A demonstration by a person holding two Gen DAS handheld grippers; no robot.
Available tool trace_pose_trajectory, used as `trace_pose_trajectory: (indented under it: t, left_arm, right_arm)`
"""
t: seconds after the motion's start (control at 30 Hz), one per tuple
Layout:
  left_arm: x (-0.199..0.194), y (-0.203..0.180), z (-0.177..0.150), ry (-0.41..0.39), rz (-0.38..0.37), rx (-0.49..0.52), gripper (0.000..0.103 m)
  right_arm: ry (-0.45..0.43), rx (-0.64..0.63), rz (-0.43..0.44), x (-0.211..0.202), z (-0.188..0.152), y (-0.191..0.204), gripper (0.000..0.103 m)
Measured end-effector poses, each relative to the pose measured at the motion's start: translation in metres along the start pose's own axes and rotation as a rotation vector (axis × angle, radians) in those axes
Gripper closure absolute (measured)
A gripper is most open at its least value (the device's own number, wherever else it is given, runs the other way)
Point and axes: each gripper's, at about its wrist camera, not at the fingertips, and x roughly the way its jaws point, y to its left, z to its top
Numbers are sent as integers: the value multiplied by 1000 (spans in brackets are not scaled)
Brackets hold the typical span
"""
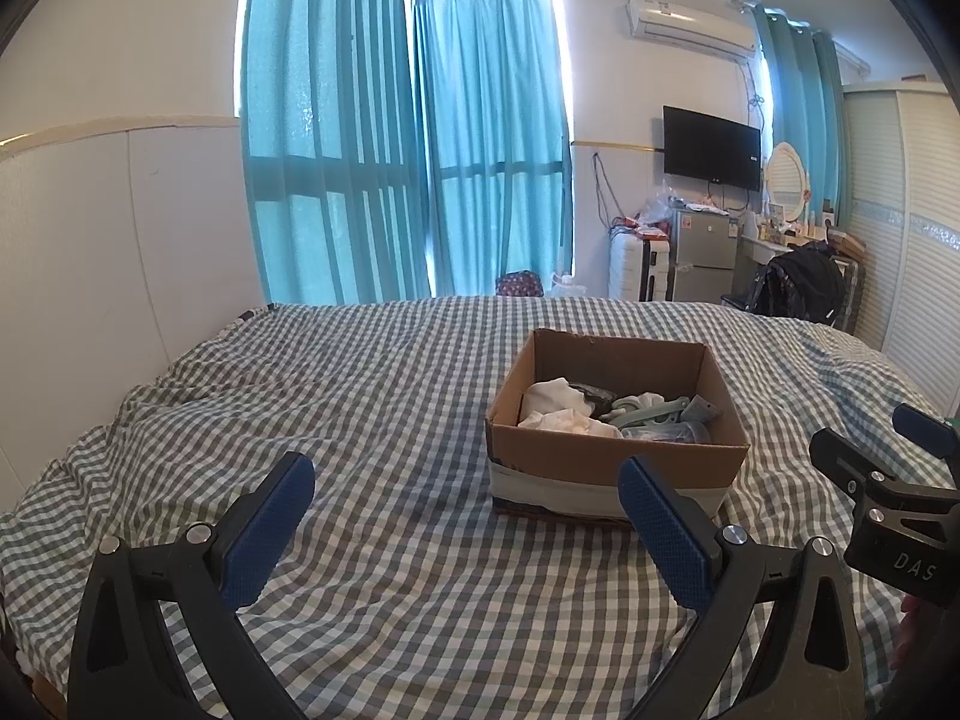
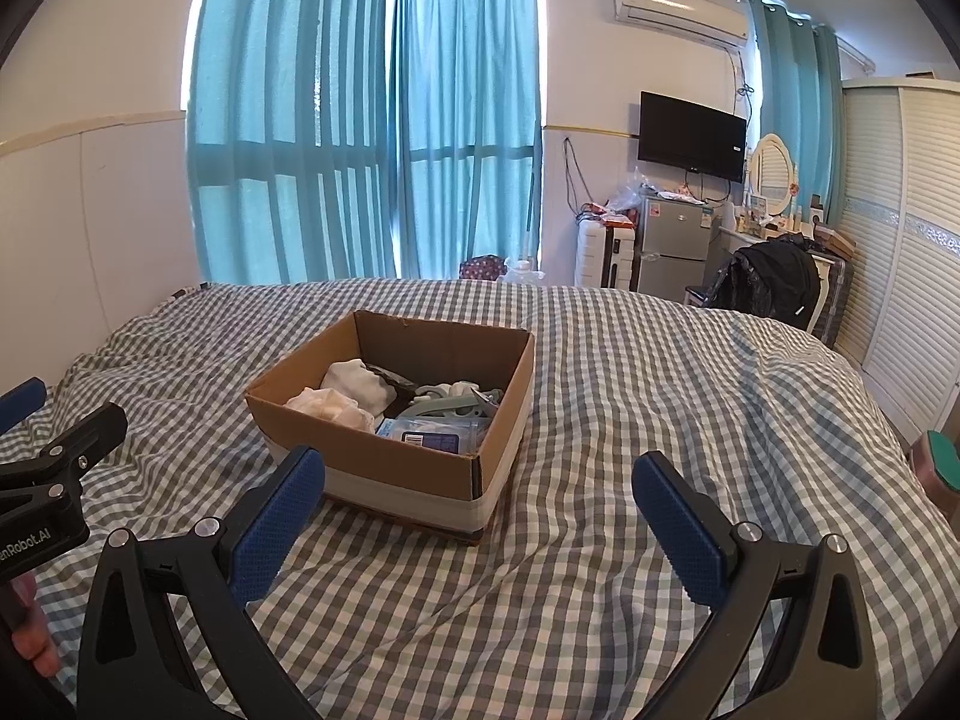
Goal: Organize objects
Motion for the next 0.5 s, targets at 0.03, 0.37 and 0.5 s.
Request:
trace_pose_trajectory:
  t: [0.03,0.37,0.5]
  left_arm:
    - [-1,-1,0,-1,-1,1,0]
    - [-2,-3,1,-4,-2,11,0]
    - [-2,-2,1,-11,2,7,0]
  right_arm:
    - [0,-1,-1,0,0,0,0]
    - [0,0,-3,-1,2,-2,0]
    - [0,-1,-2,-1,2,-1,0]
